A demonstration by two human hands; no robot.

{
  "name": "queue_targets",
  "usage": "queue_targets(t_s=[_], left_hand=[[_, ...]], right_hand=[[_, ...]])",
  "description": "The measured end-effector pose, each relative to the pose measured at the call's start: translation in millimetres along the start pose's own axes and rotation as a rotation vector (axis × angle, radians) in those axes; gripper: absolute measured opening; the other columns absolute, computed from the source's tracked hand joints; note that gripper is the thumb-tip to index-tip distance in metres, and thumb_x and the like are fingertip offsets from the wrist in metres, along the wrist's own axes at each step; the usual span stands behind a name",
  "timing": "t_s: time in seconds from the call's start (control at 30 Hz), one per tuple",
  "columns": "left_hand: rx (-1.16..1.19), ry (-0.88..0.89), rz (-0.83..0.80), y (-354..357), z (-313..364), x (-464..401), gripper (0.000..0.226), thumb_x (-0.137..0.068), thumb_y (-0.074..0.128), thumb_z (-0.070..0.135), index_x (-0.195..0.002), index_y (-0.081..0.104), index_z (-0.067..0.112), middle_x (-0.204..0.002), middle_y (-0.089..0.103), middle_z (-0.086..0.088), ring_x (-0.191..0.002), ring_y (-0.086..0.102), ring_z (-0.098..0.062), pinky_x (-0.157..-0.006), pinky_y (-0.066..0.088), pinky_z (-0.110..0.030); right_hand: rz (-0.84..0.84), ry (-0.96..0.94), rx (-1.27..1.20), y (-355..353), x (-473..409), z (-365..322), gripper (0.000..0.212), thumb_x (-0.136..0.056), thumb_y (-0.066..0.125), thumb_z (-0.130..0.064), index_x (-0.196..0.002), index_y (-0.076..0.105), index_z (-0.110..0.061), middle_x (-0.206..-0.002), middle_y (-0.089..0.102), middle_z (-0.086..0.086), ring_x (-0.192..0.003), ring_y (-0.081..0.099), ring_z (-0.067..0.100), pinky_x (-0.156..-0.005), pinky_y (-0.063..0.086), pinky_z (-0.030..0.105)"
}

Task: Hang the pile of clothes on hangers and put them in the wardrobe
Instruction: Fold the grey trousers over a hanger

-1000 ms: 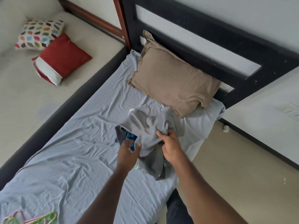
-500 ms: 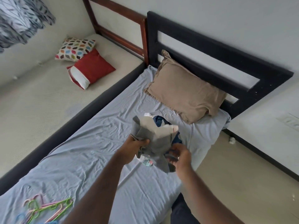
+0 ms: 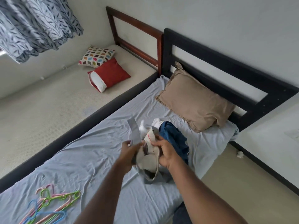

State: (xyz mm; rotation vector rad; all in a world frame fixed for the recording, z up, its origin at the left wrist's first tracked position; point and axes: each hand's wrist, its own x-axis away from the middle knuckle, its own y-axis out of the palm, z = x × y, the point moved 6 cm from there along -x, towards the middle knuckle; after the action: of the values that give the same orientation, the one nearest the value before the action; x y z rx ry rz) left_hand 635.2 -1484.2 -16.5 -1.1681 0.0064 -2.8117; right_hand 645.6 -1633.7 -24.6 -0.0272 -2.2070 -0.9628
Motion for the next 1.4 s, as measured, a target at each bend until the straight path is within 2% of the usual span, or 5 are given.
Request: queue_targets(t_s=[0.2, 0.63, 1.1, 1.27, 1.4], left_hand=[[0.404, -0.123, 0.423, -10, -59, -1, 0.079, -0.046, 0.089, 0.034, -0.114, 0.059, 0.006, -0.1, 0.07, -0.014, -0.082, 0.074, -0.029, -0.071, 0.063, -0.047], [1.043, -0.331, 0.199, 39, -74, 26, 0.038, -0.101, 0.05, 0.044, -0.109, 0.063, 0.009, -0.096, 0.065, -0.017, -0.088, 0.064, -0.029, -0.079, 0.056, -0.043], [0.178, -0.352, 0.137, 49, -101, 16, 0.016, -0.09, 0.048, -0.008, -0.097, 0.063, -0.006, -0.089, 0.064, -0.02, -0.076, 0.062, -0.032, -0.045, 0.051, -0.031], [-0.766, 0.059, 0.365, -32, -85, -8, 0.02, -0.089, 0.06, 0.01, -0.105, 0.069, 0.001, -0.108, 0.07, -0.023, -0.108, 0.065, -0.041, -0.087, 0.051, -0.041], [-0.085, 0.205, 0.413, -59, -30, -6, 0.027, -0.094, 0.049, 0.0, -0.103, 0.072, 0.01, -0.095, 0.073, -0.02, -0.089, 0.071, -0.04, -0.082, 0.059, -0.053]], right_hand=[[0.114, -0.014, -0.138, 2, -1, 30, 0.029, -0.081, 0.051, 0.0, -0.107, 0.064, -0.002, -0.092, 0.066, 0.021, -0.08, 0.064, 0.035, -0.084, 0.052, 0.045], [0.377, -0.132, -0.087, -12, 4, 21, 0.025, -0.089, 0.062, -0.001, -0.113, 0.066, 0.0, -0.081, 0.066, 0.012, -0.063, 0.067, 0.022, -0.057, 0.056, 0.031], [0.373, -0.201, -0.085, -36, 16, 4, 0.027, -0.088, 0.057, 0.007, -0.106, 0.065, -0.012, -0.089, 0.067, 0.017, -0.073, 0.066, 0.027, -0.071, 0.056, 0.037], [0.768, -0.332, 0.693, -82, 36, -38, 0.016, -0.081, 0.066, 0.001, -0.085, 0.065, -0.015, -0.091, 0.07, 0.015, -0.079, 0.066, 0.03, -0.07, 0.061, 0.046], [0.777, -0.095, 1.07, -111, 50, -18, 0.035, -0.083, 0.069, -0.005, -0.114, 0.053, -0.011, -0.09, 0.067, 0.013, -0.07, 0.071, 0.03, -0.051, 0.061, 0.045]])
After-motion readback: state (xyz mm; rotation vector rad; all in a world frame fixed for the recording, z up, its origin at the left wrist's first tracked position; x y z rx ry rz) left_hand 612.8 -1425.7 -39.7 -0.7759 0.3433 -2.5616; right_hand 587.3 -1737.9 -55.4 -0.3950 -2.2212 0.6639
